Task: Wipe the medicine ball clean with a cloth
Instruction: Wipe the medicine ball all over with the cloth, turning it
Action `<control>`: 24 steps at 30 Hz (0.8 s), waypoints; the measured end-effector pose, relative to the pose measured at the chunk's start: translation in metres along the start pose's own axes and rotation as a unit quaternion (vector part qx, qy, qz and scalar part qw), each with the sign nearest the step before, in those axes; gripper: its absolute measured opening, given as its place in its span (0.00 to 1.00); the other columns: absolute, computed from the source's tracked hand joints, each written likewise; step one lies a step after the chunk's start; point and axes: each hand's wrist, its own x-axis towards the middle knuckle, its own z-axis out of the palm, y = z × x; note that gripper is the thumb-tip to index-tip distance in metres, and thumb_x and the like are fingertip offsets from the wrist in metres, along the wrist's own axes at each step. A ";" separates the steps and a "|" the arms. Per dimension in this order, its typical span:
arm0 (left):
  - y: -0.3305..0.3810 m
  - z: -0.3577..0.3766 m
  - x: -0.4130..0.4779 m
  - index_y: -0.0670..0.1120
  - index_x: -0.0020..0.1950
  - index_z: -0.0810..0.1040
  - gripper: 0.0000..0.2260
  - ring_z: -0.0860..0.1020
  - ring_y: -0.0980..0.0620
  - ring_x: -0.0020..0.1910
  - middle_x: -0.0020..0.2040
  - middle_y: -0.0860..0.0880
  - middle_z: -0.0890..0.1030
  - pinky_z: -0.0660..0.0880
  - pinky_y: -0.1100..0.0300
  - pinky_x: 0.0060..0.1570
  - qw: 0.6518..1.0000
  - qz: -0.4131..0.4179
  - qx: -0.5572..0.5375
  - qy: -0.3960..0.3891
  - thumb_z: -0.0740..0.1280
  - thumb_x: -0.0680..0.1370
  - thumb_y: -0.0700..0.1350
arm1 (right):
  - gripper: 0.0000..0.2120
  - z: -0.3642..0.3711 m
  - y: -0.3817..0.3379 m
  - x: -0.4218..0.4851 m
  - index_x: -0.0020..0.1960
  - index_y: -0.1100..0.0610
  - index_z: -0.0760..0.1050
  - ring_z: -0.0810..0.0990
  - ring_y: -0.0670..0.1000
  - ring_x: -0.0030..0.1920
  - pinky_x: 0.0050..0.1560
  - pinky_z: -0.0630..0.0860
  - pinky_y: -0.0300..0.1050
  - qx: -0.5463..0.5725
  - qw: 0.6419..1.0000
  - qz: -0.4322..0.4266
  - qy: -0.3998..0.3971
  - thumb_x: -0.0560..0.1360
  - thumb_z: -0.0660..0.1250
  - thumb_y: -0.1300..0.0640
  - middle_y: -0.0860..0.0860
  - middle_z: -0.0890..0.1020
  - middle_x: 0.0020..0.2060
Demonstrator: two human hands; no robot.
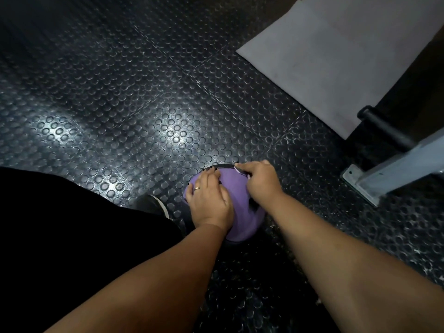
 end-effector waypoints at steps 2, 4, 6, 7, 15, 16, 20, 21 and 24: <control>0.003 0.001 0.002 0.47 0.63 0.80 0.27 0.74 0.50 0.68 0.67 0.50 0.79 0.62 0.42 0.72 1.000 -0.010 -0.024 0.000 0.48 0.74 0.51 | 0.21 -0.002 -0.011 -0.021 0.58 0.55 0.81 0.71 0.50 0.50 0.56 0.71 0.43 0.020 0.998 -0.045 0.028 0.71 0.61 0.71 0.52 0.83 0.52; 0.004 -0.001 0.009 0.47 0.64 0.80 0.26 0.73 0.51 0.70 0.68 0.50 0.78 0.60 0.43 0.73 0.999 -0.022 -0.044 -0.007 0.49 0.75 0.51 | 0.20 0.005 -0.023 -0.050 0.56 0.54 0.82 0.69 0.48 0.48 0.51 0.73 0.47 0.031 0.992 -0.106 0.059 0.70 0.61 0.68 0.48 0.83 0.53; 0.002 -0.004 0.014 0.48 0.66 0.79 0.25 0.70 0.52 0.72 0.69 0.51 0.77 0.57 0.45 0.74 0.997 -0.034 -0.064 -0.025 0.51 0.76 0.49 | 0.21 0.012 -0.027 -0.078 0.57 0.53 0.81 0.68 0.47 0.48 0.48 0.74 0.50 0.001 0.988 -0.139 0.062 0.69 0.60 0.67 0.44 0.83 0.54; -0.001 -0.005 0.014 0.48 0.67 0.79 0.24 0.70 0.53 0.72 0.70 0.51 0.77 0.57 0.45 0.75 0.997 -0.031 -0.071 -0.030 0.51 0.77 0.49 | 0.23 0.014 -0.025 -0.086 0.57 0.52 0.81 0.67 0.47 0.48 0.47 0.75 0.51 -0.016 0.987 -0.147 0.065 0.67 0.62 0.68 0.43 0.82 0.55; -0.012 -0.006 0.003 0.46 0.64 0.79 0.26 0.74 0.50 0.68 0.66 0.49 0.78 0.63 0.41 0.70 0.998 0.037 -0.045 -0.019 0.53 0.75 0.56 | 0.31 0.016 -0.004 -0.055 0.63 0.52 0.78 0.72 0.48 0.52 0.60 0.72 0.45 0.016 0.995 -0.024 0.092 0.66 0.60 0.74 0.49 0.80 0.60; -0.013 -0.007 0.001 0.46 0.64 0.79 0.25 0.74 0.50 0.68 0.66 0.50 0.79 0.64 0.41 0.70 0.998 0.044 -0.044 -0.020 0.54 0.74 0.56 | 0.32 0.012 0.006 -0.044 0.64 0.52 0.77 0.73 0.48 0.55 0.63 0.71 0.45 0.030 0.996 0.044 0.074 0.66 0.58 0.75 0.52 0.79 0.60; -0.015 -0.006 -0.004 0.47 0.62 0.79 0.24 0.74 0.51 0.67 0.65 0.52 0.79 0.65 0.42 0.70 0.998 0.041 -0.041 -0.008 0.56 0.73 0.56 | 0.32 0.007 0.028 -0.033 0.63 0.54 0.77 0.76 0.53 0.61 0.66 0.69 0.41 0.066 0.992 0.104 0.028 0.66 0.56 0.77 0.55 0.80 0.60; -0.013 -0.006 -0.003 0.48 0.62 0.80 0.24 0.74 0.51 0.67 0.65 0.52 0.79 0.65 0.43 0.70 0.999 0.031 -0.044 -0.006 0.57 0.73 0.56 | 0.33 0.007 0.025 -0.039 0.63 0.54 0.77 0.75 0.52 0.60 0.66 0.67 0.37 0.063 0.992 0.094 0.046 0.65 0.56 0.77 0.53 0.80 0.59; -0.002 -0.008 0.007 0.49 0.62 0.79 0.24 0.75 0.50 0.65 0.64 0.53 0.79 0.64 0.45 0.70 0.998 -0.008 -0.055 -0.024 0.56 0.73 0.57 | 0.31 0.014 0.004 -0.064 0.62 0.56 0.78 0.70 0.48 0.52 0.58 0.63 0.26 0.067 0.990 0.025 0.123 0.65 0.58 0.78 0.50 0.81 0.58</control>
